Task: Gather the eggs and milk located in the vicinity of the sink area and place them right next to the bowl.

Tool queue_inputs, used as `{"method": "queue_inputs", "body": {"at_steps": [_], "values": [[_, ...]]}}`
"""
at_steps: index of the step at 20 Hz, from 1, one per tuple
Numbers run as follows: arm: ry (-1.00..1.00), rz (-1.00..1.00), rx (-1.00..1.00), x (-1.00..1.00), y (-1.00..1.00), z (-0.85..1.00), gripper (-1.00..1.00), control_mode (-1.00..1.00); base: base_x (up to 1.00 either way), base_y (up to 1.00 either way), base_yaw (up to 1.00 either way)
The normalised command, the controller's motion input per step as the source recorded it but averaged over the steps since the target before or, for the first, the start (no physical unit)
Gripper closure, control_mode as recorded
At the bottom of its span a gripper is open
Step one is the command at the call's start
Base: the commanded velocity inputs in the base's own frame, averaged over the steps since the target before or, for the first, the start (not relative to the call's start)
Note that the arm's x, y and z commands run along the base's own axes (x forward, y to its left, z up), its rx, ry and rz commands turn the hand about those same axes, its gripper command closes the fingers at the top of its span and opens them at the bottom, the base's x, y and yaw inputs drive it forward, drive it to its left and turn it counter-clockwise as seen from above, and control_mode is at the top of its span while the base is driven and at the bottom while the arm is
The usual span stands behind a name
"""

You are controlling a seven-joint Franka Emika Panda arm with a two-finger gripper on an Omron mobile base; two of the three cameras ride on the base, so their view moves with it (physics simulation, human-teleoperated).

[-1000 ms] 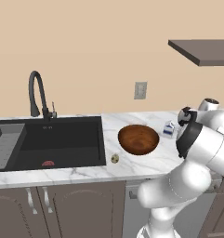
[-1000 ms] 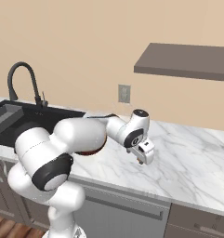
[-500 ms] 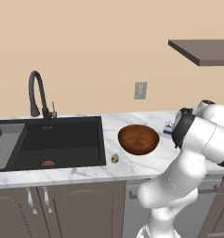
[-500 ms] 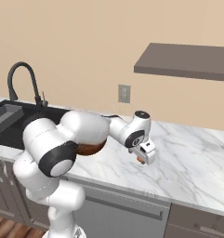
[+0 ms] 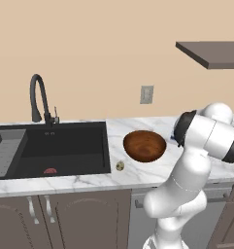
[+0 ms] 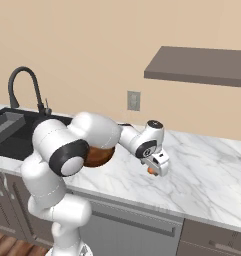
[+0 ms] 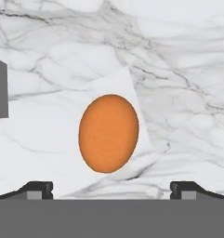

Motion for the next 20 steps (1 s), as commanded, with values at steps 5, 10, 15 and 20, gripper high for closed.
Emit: {"method": "queue_inputs", "body": {"at_steps": [5, 10, 15, 20], "values": [[0.00, 0.00, 0.00, 0.21, -0.10, -0.11, -1.00, -1.00, 0.00, 0.00, 0.00], [0.00, 0.00, 0.00, 0.18, -0.12, -0.11, -1.00, -1.00, 0.00, 0.00, 0.00], [0.00, 0.00, 0.00, 0.03, -0.07, -0.10, -1.00, -1.00, 0.00, 0.00, 0.00], [0.00, 0.00, 0.00, 0.00, 0.00, -0.12, -1.00, -1.00, 0.00, 0.00, 0.00]]}}
